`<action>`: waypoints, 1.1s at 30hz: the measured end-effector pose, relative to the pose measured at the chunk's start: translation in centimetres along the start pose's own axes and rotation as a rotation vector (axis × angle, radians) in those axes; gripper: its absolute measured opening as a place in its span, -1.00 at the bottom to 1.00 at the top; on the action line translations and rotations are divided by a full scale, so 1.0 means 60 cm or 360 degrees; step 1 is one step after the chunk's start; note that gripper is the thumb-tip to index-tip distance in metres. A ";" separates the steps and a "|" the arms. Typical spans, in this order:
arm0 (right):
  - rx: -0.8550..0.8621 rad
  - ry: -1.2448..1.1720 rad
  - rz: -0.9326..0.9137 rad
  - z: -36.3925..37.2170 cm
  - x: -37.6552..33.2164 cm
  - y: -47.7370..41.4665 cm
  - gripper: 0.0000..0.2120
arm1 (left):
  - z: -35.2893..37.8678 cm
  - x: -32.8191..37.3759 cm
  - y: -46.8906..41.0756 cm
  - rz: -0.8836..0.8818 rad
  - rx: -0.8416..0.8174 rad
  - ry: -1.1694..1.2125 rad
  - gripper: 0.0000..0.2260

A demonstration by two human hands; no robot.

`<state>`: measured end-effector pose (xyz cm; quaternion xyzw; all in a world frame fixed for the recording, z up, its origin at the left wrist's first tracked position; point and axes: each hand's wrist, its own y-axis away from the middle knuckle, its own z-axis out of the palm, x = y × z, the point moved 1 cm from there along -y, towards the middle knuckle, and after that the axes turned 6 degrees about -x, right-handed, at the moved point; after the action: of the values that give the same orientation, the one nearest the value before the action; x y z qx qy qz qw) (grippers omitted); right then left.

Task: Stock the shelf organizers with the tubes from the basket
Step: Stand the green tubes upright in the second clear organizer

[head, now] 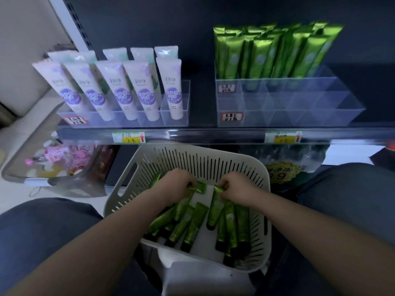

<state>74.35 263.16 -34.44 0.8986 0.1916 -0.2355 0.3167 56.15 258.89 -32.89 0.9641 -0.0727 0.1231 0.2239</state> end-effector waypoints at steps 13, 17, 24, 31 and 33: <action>0.0363 -0.0207 -0.0249 -0.117 -0.012 0.076 -0.81 | -0.126 0.106 0.009 0.0119 0.0382 -0.0046 -0.74; 0.0453 -0.0276 -0.0330 -0.159 -0.016 0.093 -0.88 | -0.162 0.146 0.013 0.0175 0.0489 -0.0054 -0.76; 0.0601 -0.0228 -0.0421 -0.229 -0.015 0.124 -0.91 | -0.223 0.213 0.012 0.0233 0.0590 -0.0121 -0.77; 0.0638 -0.0287 -0.0515 -0.299 -0.001 0.162 -0.87 | -0.271 0.264 -0.005 0.0295 0.0610 -0.0185 -0.75; 0.0653 -0.0324 -0.0534 -0.317 0.004 0.169 -0.91 | -0.286 0.280 -0.012 0.0338 0.0660 -0.0206 -0.72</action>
<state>85.30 268.36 -16.62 0.8714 0.2533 -0.4074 0.1025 68.86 265.82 -13.72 0.9822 -0.1612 0.0964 0.0019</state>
